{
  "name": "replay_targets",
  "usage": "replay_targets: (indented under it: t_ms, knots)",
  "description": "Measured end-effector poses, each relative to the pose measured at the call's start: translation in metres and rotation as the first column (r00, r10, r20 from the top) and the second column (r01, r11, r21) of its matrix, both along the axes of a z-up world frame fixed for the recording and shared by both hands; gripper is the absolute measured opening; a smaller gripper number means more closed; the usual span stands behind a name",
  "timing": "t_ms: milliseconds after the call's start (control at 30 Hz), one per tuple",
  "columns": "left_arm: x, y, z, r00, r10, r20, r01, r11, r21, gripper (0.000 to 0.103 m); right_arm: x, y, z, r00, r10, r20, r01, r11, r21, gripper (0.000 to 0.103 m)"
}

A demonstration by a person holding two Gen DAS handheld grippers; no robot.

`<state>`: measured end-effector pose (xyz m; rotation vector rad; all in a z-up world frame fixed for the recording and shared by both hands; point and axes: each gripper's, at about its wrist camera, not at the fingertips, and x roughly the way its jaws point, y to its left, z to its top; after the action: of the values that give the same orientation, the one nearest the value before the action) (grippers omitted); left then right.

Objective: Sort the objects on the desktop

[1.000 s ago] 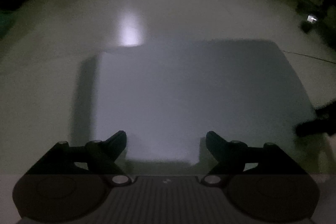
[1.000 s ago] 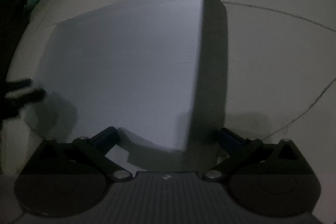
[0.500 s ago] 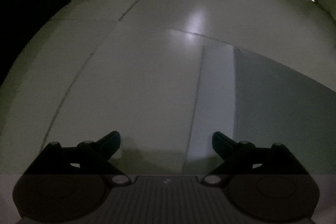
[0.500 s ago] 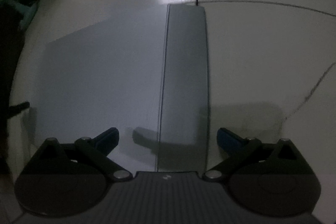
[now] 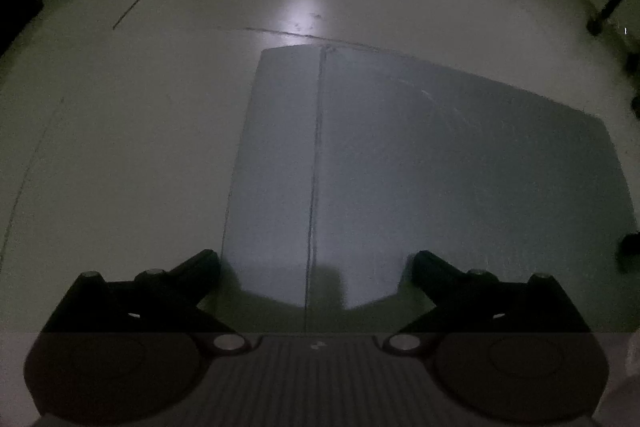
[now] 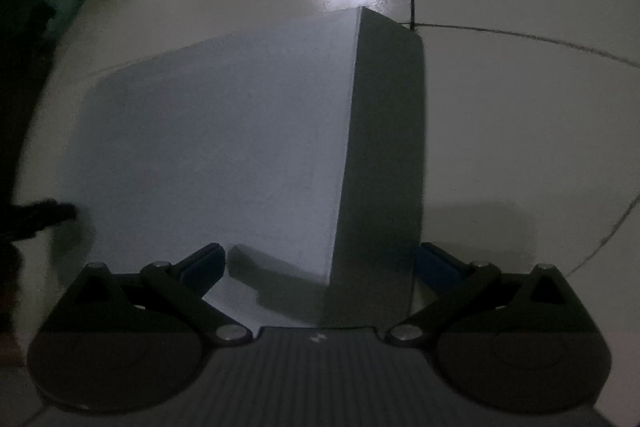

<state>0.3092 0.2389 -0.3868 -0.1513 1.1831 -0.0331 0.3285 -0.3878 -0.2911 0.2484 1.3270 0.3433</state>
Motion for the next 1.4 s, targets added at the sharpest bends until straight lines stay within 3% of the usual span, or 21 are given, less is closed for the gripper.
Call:
replay_targets:
  t_ms: [100, 267, 300, 400, 467, 700, 767, 867, 900, 933, 967, 1033, 1067, 1233, 1267, 1300, 1333, 1400]
  knots:
    - [0.003, -0.007, -0.001, 0.999, -0.040, -0.030, 0.037, 0.995, -0.095, 0.102, 0.000, -0.010, -0.001, 0.999, -0.031, -0.017, 0.032, 0.998, 0.046, 0.103]
    - [0.004, -0.010, -0.007, 0.998, -0.040, -0.039, 0.036, 0.993, -0.115, 0.102, -0.006, -0.011, 0.002, 1.000, -0.011, -0.006, 0.011, 1.000, 0.016, 0.103]
    - [-0.007, -0.008, -0.006, 0.999, -0.033, -0.041, 0.026, 0.989, -0.146, 0.102, -0.006, -0.014, 0.003, 1.000, -0.016, -0.006, 0.016, 1.000, 0.018, 0.103]
    - [-0.014, -0.004, -0.008, 0.998, -0.031, -0.061, 0.010, 0.946, -0.324, 0.101, -0.010, -0.019, 0.002, 1.000, -0.019, -0.016, 0.020, 0.999, 0.048, 0.103]
    - [-0.017, -0.016, -0.007, 0.997, -0.079, -0.016, 0.073, 0.970, -0.231, 0.102, -0.012, -0.022, 0.001, 1.000, -0.010, -0.009, 0.010, 0.999, 0.047, 0.103]
    - [-0.021, -0.030, -0.018, 0.997, -0.074, -0.022, 0.067, 0.972, -0.225, 0.103, -0.012, -0.024, 0.003, 1.000, -0.006, 0.005, 0.006, 0.999, 0.043, 0.103]
    - [-0.010, -0.044, -0.002, 0.996, -0.088, -0.033, 0.082, 0.984, -0.156, 0.103, -0.013, -0.017, 0.005, 1.000, -0.004, 0.000, 0.004, 0.999, 0.039, 0.103]
    - [-0.010, -0.087, 0.019, 0.990, -0.125, -0.057, 0.126, 0.992, 0.018, 0.101, -0.012, -0.008, 0.006, 1.000, -0.006, -0.004, 0.006, 0.999, 0.032, 0.103]
    - [-0.009, -0.100, 0.019, 0.987, -0.144, -0.077, 0.150, 0.986, 0.079, 0.097, -0.011, -0.005, 0.007, 1.000, -0.003, 0.001, 0.003, 1.000, 0.026, 0.103]
    - [-0.008, -0.113, 0.017, 0.982, -0.165, -0.095, 0.176, 0.976, 0.130, 0.085, -0.013, -0.002, 0.008, 1.000, 0.013, 0.008, -0.013, 1.000, 0.010, 0.103]
    - [-0.008, -0.122, 0.014, 0.979, -0.182, -0.095, 0.194, 0.971, 0.138, 0.070, -0.016, 0.002, 0.010, 0.999, 0.038, 0.023, -0.038, 0.999, -0.014, 0.103]
    - [-0.011, -0.135, 0.013, 0.976, -0.210, -0.065, 0.214, 0.974, 0.075, 0.059, -0.021, 0.007, 0.011, 0.998, 0.047, 0.044, -0.045, 0.998, -0.042, 0.103]
    - [-0.013, -0.144, 0.014, 0.972, -0.228, -0.047, 0.231, 0.970, 0.074, 0.047, -0.022, 0.007, 0.011, 0.998, 0.035, 0.043, -0.034, 0.999, -0.040, 0.103]
    - [-0.012, -0.165, 0.018, 0.965, -0.260, -0.015, 0.260, 0.964, 0.054, 0.051, -0.021, 0.004, 0.011, 0.998, 0.031, 0.049, -0.030, 0.999, -0.019, 0.103]
    - [-0.010, -0.157, 0.024, 0.970, -0.244, -0.012, 0.244, 0.968, 0.052, 0.056, -0.019, 0.004, 0.010, 0.999, 0.025, 0.046, -0.025, 1.000, -0.008, 0.103]
    - [-0.009, -0.147, 0.031, 0.977, -0.211, -0.004, 0.211, 0.975, 0.070, 0.075, -0.019, 0.001, 0.011, 0.999, 0.019, 0.044, -0.019, 1.000, 0.003, 0.102]
    - [-0.006, -0.137, 0.040, 0.985, -0.173, 0.010, 0.171, 0.980, 0.101, 0.087, -0.019, 0.000, 0.011, 0.999, 0.022, 0.044, -0.023, 1.000, 0.005, 0.102]
    - [0.000, -0.112, 0.049, 0.993, -0.114, 0.026, 0.109, 0.985, 0.134, 0.088, -0.020, 0.002, 0.011, 0.998, 0.039, 0.050, -0.039, 0.999, -0.007, 0.102]
